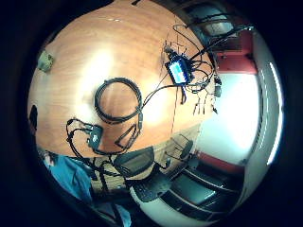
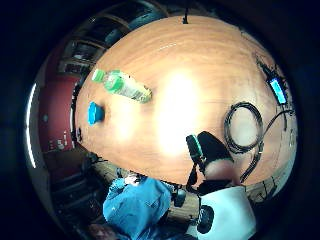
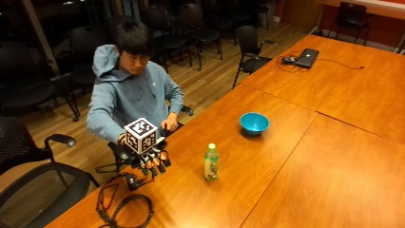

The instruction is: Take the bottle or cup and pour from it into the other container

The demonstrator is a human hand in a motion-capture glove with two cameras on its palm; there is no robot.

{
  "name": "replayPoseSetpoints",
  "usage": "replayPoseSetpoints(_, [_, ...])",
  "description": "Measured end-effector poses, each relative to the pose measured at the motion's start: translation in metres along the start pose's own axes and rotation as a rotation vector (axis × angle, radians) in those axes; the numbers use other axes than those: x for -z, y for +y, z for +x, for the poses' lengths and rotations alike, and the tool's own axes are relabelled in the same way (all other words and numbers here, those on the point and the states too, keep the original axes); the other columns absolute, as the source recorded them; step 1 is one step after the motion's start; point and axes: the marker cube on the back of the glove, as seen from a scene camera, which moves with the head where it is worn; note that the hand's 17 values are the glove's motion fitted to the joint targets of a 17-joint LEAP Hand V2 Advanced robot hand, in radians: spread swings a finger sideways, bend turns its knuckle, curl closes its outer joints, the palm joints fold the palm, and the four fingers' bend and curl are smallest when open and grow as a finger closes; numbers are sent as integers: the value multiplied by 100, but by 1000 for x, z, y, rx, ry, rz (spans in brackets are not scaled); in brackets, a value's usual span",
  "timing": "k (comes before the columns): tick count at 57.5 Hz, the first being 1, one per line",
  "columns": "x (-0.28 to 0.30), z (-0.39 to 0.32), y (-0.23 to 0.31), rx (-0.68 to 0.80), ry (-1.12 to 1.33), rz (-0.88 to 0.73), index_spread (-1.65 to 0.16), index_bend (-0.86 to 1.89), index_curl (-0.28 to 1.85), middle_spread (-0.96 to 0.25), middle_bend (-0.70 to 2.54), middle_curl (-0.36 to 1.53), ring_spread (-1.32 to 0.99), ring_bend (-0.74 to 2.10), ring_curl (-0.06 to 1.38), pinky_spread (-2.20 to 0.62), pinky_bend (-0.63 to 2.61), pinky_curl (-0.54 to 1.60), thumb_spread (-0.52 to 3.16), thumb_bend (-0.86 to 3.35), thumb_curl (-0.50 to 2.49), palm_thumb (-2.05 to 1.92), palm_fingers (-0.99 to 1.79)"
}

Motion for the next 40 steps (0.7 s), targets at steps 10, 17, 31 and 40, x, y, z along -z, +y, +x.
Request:
replayPoseSetpoints(10, [-5, -14, -9, 27, -2, -12, -36, 17, 32, 0, 17, 27, 9, 28, 29, 23, 44, 26, 94, -3, 39, 79, 22])
replayPoseSetpoints(17, [-10, -20, -18, 28, -7, -14, -36, 14, 31, -1, 17, 27, 9, 31, 30, 23, 47, 26, 94, -3, 39, 78, 19])
replayPoseSetpoints(31, [-26, -34, -30, 23, -46, 6, -38, 14, 27, -1, 19, 29, 9, 35, 31, 23, 50, 27, 94, -3, 39, 76, 12])
replayPoseSetpoints(40, [-41, -49, -39, 75, -148, 3, -38, 15, 26, -1, 19, 30, 9, 35, 31, 24, 49, 27, 93, -3, 38, 75, 11])
